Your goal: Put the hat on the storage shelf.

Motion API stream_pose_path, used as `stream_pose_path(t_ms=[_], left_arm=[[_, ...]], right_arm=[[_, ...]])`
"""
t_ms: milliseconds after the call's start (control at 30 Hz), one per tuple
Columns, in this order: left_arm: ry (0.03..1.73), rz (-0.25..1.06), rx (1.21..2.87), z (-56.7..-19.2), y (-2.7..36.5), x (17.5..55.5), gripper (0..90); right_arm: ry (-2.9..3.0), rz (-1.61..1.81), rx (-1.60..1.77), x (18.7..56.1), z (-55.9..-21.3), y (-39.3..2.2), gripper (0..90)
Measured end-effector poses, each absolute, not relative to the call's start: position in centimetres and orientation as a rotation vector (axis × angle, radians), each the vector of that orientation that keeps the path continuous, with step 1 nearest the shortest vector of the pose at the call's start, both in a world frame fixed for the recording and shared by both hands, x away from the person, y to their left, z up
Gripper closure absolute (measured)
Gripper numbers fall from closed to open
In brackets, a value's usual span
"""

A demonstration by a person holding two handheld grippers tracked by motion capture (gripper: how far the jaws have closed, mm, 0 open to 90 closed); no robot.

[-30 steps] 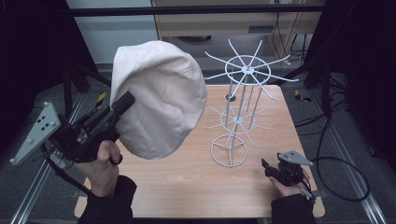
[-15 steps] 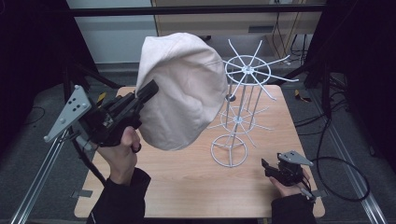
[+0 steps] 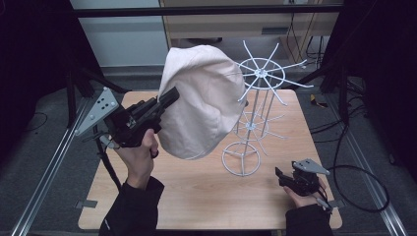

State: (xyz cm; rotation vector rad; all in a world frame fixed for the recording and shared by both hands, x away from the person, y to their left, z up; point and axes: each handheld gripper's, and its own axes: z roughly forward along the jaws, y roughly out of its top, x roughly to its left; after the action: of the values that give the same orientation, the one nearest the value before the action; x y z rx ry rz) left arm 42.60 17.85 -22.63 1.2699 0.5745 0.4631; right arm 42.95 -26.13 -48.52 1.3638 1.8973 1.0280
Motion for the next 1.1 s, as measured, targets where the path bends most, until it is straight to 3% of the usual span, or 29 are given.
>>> stream_pose_path(t_ms=[933, 1100], left_arm=[[0.697, 0.436, 1.496, -29.2, 17.1, 45.4, 84.1], [0.701, 0.442, 1.55, -30.1, 16.5, 45.6, 80.1]], right_arm=[[1.904, 1.024, 1.364, 42.9, -48.6, -26.1, 32.7], [1.904, 1.025, 1.365, 42.9, -48.6, -26.1, 32.6]])
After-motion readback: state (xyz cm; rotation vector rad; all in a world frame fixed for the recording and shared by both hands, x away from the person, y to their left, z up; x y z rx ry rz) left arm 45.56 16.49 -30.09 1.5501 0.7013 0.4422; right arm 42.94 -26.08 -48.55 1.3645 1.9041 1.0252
